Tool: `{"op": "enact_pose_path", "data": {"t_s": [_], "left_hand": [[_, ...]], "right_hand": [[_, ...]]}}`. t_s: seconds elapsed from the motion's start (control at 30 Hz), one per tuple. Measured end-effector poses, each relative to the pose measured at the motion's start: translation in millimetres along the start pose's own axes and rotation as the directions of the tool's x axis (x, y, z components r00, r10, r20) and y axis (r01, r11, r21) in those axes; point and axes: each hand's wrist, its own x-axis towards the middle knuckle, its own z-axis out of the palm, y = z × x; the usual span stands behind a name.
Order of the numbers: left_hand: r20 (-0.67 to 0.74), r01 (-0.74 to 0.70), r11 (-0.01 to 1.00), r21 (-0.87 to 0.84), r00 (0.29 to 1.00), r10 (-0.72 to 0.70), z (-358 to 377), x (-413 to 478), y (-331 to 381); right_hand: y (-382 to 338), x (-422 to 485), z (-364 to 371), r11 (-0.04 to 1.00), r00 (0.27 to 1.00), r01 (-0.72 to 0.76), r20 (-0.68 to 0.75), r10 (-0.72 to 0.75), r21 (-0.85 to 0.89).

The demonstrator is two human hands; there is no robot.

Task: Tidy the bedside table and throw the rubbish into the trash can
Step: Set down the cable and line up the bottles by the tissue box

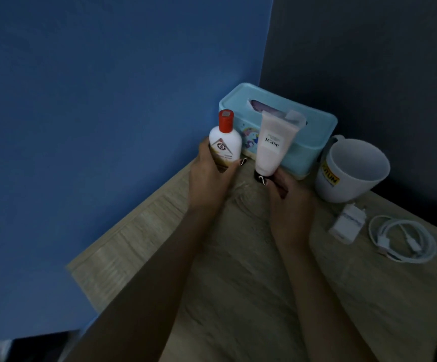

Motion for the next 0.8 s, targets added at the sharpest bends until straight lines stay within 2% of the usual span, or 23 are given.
{"op": "enact_pose_path", "data": {"t_s": [0.43,0.8], "left_hand": [[0.014,-0.015,0.999,0.038,1.000,0.014,0.4,1.2,-2.9],[0.030,0.018,1.000,-0.008,0.999,-0.018,4.4,4.0,-9.3]], "right_hand": [[3.7,0.2,3.8,0.997,0.999,0.048,0.007,-0.048,-0.056],[0.9,-4.7,1.3,1.000,0.999,-0.030,0.029,0.030,-0.005]]}}
